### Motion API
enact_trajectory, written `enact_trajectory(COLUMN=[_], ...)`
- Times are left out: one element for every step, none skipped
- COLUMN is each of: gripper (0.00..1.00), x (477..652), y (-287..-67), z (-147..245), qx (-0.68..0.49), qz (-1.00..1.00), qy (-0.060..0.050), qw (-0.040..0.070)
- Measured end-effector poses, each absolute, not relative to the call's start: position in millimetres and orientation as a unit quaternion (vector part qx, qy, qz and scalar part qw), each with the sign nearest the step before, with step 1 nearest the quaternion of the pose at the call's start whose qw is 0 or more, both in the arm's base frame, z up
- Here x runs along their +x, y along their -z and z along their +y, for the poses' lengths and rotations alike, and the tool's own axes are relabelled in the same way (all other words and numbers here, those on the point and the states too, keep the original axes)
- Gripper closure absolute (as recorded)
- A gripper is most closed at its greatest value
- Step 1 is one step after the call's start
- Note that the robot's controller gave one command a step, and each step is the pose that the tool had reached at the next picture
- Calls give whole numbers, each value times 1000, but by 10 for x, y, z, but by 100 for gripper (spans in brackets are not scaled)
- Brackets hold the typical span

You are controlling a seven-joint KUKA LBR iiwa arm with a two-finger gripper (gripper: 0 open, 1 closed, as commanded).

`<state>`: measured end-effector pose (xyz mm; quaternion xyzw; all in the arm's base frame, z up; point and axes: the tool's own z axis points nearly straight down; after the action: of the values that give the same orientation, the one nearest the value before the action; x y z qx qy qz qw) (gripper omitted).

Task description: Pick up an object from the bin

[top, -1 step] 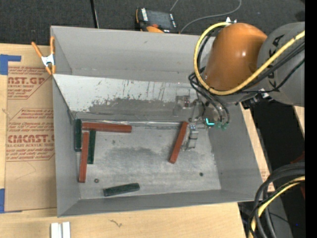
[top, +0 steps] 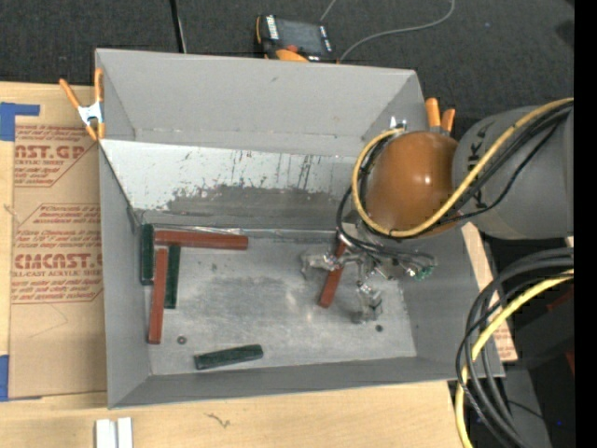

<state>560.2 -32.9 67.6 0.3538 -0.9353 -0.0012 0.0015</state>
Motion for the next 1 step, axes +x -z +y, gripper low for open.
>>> enact_trajectory(gripper=[0], x=[5723], y=[-1006], z=[-359], qx=[409], qz=[-913], qy=[0], qw=[-2])
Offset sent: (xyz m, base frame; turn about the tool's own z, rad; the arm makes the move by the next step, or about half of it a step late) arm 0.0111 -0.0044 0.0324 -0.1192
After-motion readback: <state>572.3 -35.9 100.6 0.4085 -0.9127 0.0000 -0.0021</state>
